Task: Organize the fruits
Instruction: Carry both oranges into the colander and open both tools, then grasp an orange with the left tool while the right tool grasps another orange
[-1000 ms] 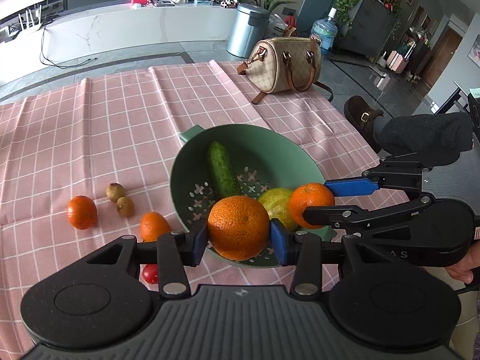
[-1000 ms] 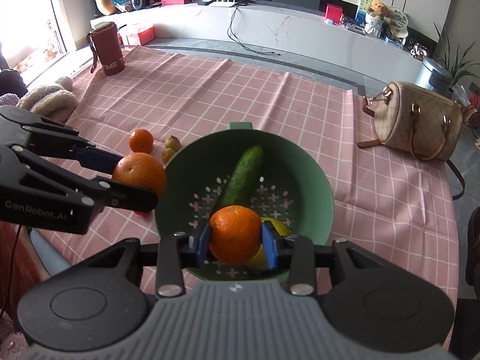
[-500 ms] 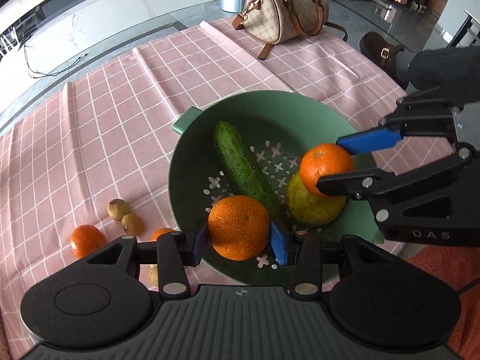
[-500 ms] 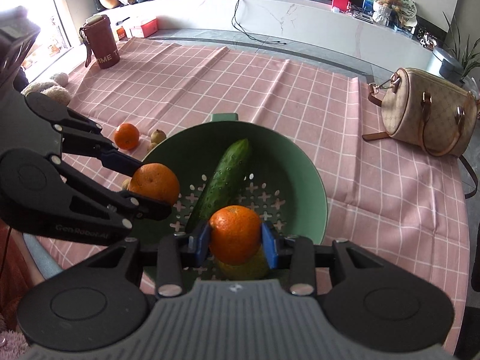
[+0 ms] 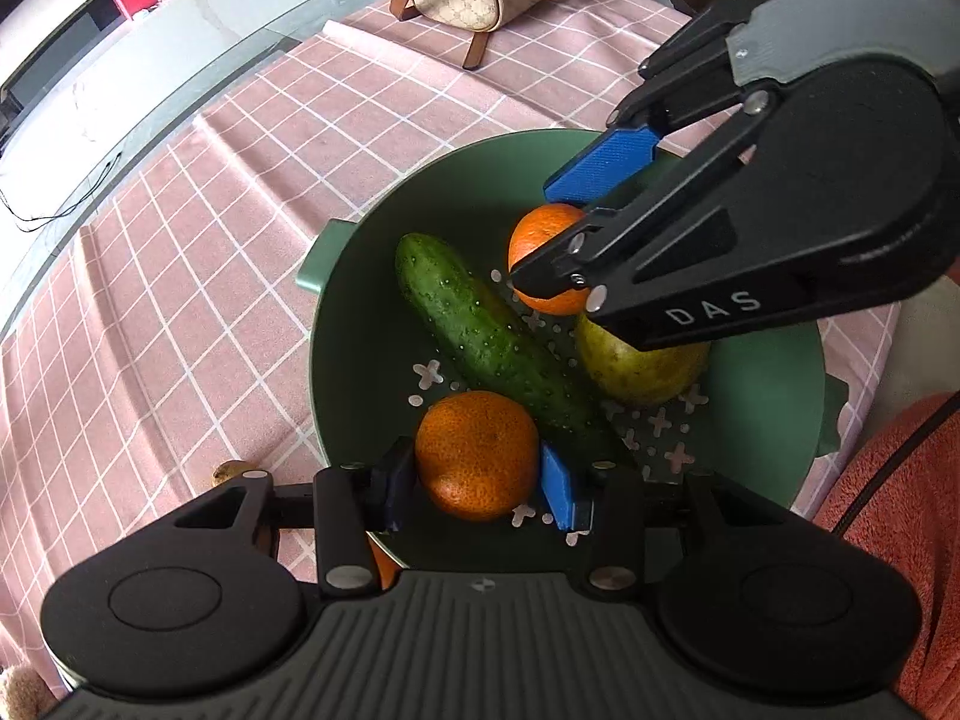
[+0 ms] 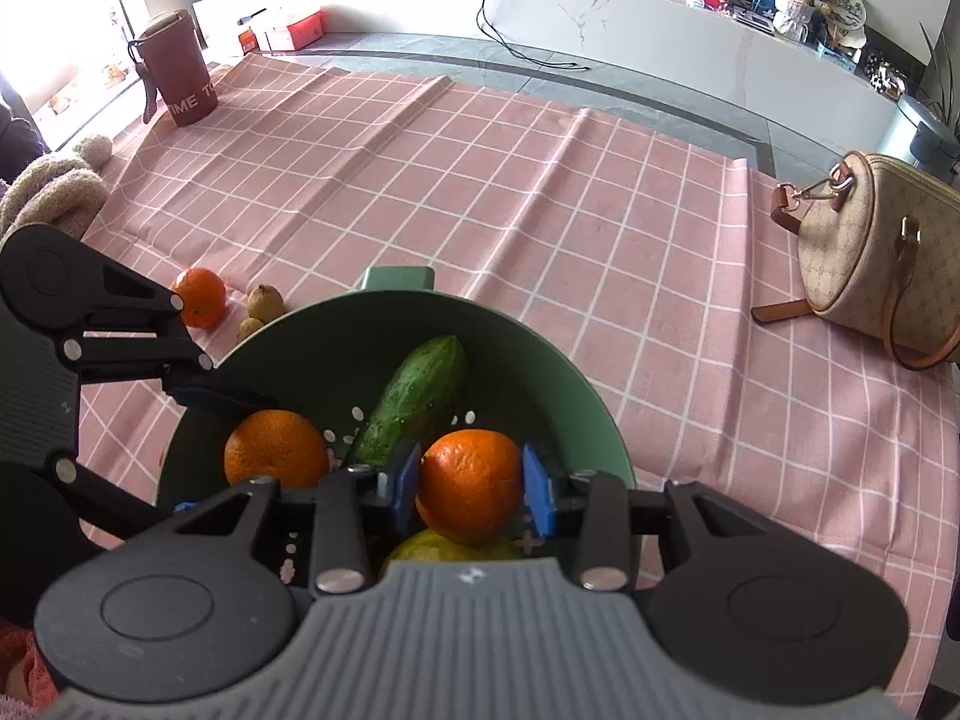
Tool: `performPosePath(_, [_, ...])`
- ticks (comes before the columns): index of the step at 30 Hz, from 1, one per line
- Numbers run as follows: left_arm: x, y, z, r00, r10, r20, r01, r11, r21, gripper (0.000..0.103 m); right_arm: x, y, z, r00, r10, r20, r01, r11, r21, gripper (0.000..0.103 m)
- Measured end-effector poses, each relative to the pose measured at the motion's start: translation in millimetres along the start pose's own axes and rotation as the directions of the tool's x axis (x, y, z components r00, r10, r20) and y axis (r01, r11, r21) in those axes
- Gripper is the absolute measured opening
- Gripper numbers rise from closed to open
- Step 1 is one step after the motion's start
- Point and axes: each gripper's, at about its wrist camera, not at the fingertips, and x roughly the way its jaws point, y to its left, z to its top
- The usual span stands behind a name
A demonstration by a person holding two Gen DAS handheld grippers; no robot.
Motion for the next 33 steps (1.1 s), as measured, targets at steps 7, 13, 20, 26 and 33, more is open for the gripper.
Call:
performPosePath(7, [7.2,4.8,1.4,1.000,-0.014,-0.013,0.015,1.000,0.027,0.051,19.2,-6.1,8.2,0.999,0.029,-0.030,-0.028,0.999,0.042,0.034])
performPosePath(13, [10.6,3.9,4.7,1.000,-0.011,-0.025,0.012,1.000,0.028,0.052,25.0,-10.9,8.7,0.997,0.057,-0.051,-0.052,0.993,0.103,0.034])
performPosePath(20, [11.5,-1.6,2.1,1.000,0.004,-0.019,-0.003,0.999,0.044,0.058,18.6,-9.3,4.1,0.998,0.038,-0.057,-0.031,0.992,0.124,0.034])
performPosePath(26, [-5.5,-1.2,0.1,1.000,0.000,0.012,0.000,1.000,0.031,0.061,1.9,-0.3,2.9,0.999,0.007,-0.046,-0.002,0.995,0.096,0.042])
performPosePath(33, [-42.7,4.5,-12.1,0.997,-0.016,0.075,0.016,1.000,0.008,0.061,-25.3,15.9,-0.1,0.999,-0.034,-0.020,0.036,0.996,0.081,0.044])
